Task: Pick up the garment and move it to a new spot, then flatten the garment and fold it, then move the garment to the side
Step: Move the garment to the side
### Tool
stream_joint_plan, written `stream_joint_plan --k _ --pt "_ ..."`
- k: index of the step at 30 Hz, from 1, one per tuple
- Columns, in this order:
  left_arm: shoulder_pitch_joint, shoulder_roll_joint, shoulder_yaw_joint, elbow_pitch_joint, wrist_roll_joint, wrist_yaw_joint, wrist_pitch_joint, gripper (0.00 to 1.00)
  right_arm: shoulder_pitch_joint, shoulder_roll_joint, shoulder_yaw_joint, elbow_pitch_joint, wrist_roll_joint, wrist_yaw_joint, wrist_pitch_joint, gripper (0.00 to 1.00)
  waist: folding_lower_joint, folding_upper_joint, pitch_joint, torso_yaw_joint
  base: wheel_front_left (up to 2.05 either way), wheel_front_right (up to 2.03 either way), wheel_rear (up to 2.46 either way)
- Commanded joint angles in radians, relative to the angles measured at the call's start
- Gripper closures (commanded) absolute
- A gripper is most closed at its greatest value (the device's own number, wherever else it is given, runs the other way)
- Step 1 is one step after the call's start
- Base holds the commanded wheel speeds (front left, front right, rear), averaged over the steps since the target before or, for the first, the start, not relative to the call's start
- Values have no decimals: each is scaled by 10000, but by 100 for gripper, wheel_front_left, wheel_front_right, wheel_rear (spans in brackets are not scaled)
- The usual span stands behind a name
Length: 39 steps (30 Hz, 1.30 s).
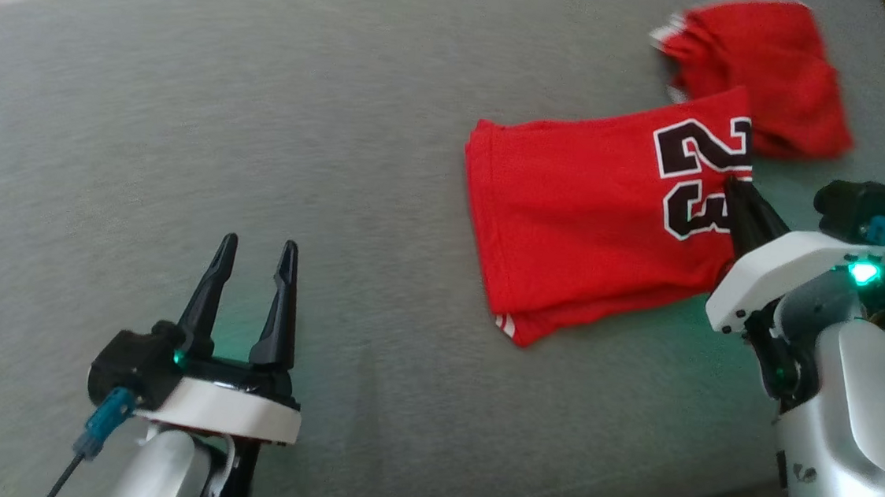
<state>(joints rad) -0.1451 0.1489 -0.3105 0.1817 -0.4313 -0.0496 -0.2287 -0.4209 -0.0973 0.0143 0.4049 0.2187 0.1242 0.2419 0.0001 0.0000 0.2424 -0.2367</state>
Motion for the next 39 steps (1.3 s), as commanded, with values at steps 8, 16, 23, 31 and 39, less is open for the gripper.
stream_joint_plan --k 8,16,23,31,39 --pt "-446 123 182 -64 -13 -4 38 0 -619 -76 200 -998 5 65 260 100 -1 0 247 -684 0 0 0" --pt "-187 -34 240 191 -211 3 -121 0 -1711 -534 104 -766 -22 65 937 100 -1 0 -213 105 0 0 0" --pt "92 -272 255 364 -314 2 -246 0 -2692 -1446 -341 -2 -265 65 1591 100 -1 0 -658 932 0 0 0" --pt "203 -437 240 509 -284 -65 -306 0 -3179 -2703 -1234 408 -380 65 1746 100 -1 0 -676 1707 0 0 0" --pt "201 -456 230 499 -158 -118 -322 0 -3421 -3281 -2906 717 -936 65 1448 100 -1 0 -429 2228 0 0 0"
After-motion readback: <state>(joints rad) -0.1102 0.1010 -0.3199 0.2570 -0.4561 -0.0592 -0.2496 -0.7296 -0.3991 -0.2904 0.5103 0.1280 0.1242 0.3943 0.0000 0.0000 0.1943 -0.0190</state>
